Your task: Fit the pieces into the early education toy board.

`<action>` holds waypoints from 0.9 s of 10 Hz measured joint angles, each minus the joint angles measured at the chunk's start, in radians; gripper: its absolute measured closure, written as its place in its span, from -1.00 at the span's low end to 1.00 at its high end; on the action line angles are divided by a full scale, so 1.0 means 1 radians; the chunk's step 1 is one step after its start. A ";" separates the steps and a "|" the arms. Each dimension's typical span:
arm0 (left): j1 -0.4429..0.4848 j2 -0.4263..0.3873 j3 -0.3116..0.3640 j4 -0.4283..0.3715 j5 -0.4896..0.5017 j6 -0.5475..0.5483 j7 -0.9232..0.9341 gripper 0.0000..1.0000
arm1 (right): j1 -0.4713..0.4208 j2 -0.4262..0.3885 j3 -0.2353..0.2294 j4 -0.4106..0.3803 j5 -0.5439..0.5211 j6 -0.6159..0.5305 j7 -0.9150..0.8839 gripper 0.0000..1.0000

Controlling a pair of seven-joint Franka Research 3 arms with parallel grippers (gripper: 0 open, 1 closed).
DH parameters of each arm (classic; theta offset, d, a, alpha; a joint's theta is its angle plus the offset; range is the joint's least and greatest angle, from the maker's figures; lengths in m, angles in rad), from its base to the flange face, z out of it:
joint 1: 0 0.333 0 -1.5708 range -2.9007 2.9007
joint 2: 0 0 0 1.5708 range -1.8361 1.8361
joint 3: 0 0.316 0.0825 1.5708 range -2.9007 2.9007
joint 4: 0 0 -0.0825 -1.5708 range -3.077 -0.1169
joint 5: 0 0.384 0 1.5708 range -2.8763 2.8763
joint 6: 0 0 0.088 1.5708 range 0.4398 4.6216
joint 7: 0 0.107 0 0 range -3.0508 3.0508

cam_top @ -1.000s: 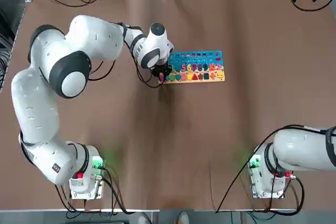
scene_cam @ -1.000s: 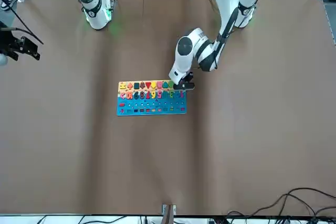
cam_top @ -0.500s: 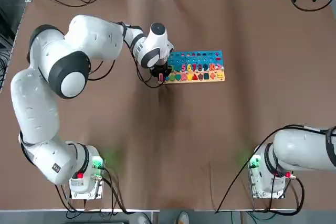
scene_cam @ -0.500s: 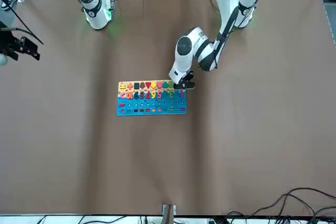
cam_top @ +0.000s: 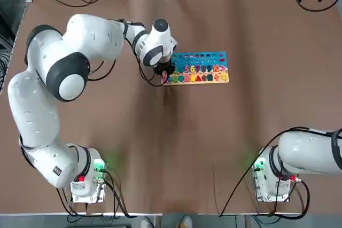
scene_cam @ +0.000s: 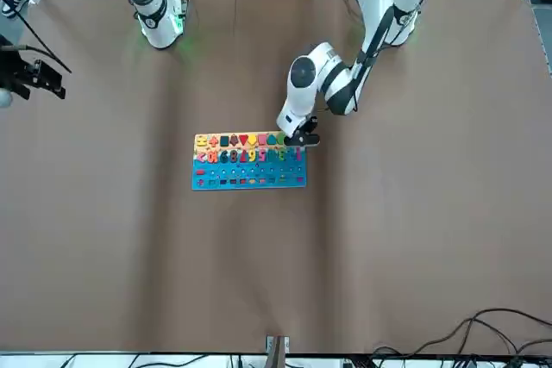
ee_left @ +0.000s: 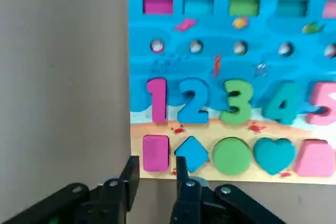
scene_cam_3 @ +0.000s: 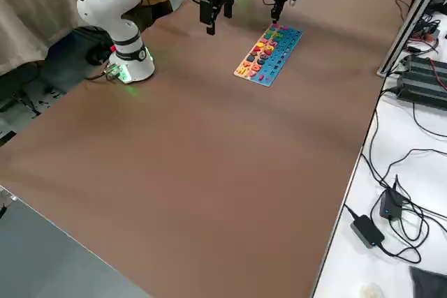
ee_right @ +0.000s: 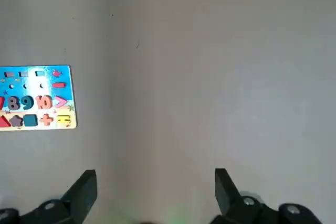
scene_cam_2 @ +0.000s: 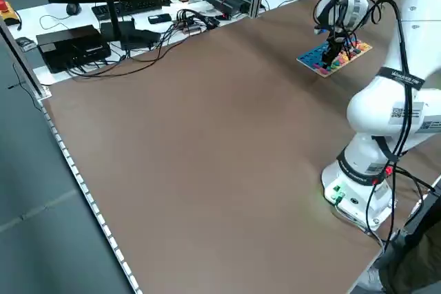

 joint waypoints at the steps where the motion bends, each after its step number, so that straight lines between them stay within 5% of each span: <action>1: 0.010 -0.035 0.003 0.008 0.000 -0.032 0.007 0.01 | 0.000 0.000 0.000 0.000 0.000 0.000 0.000 -0.98; 5: 0.191 -0.204 0.006 0.095 0.000 -0.223 0.156 -0.42 | 0.000 0.002 0.000 0.000 0.000 0.000 0.000 -0.98; 6: 0.243 -0.222 0.008 0.136 0.000 -0.282 0.240 -0.67 | 0.000 0.002 -0.001 0.000 0.000 0.000 0.000 -0.98; 9: 0.420 -0.264 0.010 0.251 -0.013 -0.389 0.367 -0.95 | 0.000 0.002 -0.001 0.000 0.000 0.000 0.000 -0.98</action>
